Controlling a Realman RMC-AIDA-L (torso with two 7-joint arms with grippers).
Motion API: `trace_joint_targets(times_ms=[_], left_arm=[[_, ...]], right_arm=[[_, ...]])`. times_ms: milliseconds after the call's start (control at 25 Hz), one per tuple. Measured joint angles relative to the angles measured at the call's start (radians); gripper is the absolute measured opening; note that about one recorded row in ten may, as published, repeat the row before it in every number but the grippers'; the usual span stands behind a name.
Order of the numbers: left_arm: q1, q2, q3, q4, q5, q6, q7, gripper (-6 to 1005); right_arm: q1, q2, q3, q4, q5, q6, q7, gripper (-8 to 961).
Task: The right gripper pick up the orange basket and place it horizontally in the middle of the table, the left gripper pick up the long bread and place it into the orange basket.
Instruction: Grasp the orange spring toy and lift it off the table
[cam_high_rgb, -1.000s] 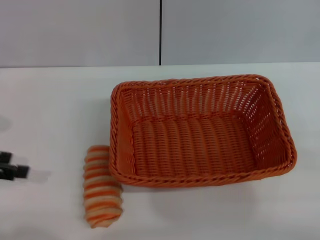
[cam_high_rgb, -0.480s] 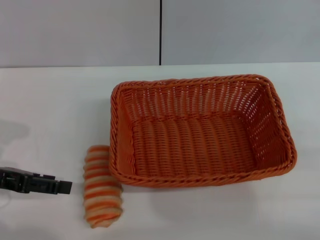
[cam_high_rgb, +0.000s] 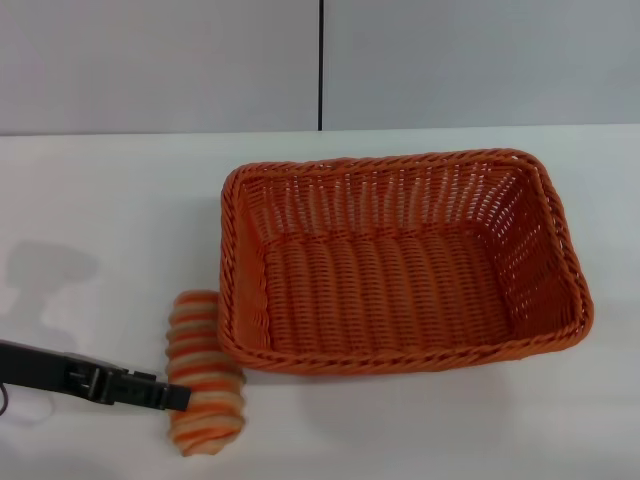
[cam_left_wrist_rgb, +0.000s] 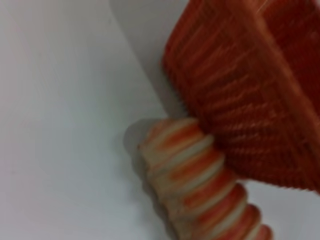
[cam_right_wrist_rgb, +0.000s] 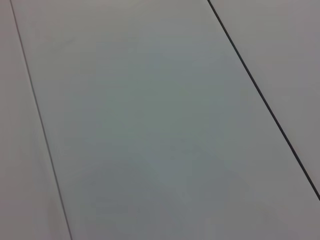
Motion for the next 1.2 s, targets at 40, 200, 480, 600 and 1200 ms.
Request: trace_joint_targets(times_ms=[40,200,480,600,1200], left_arm=[[0.000,0.000,0.000,0.000,0.000,0.000,0.000,825],[0.007,0.000,0.052,-0.004,-0.024,-0.033,-0.018,810],[0.009,0.001,0.065,-0.056,-0.098,-0.063,-0.026,743],[0.004,0.002,0.093,-0.078,-0.094,-0.084,-0.035,735],[0.002,0.007,0.155,-0.075,-0.092,-0.112,-0.080,518]], right_arm=[[0.000,0.000,0.000,-0.003,0.000,0.000,0.000,405],[-0.004,0.000,0.003,-0.011,-0.008,0.000,-0.006,405],[-0.002,-0.003,0.008,-0.023,-0.022,-0.005,-0.023,405],[-0.003,-0.003,0.009,-0.024,-0.022,-0.006,-0.024,405],[-0.013,-0.005,0.011,-0.023,-0.022,-0.007,-0.025,405]])
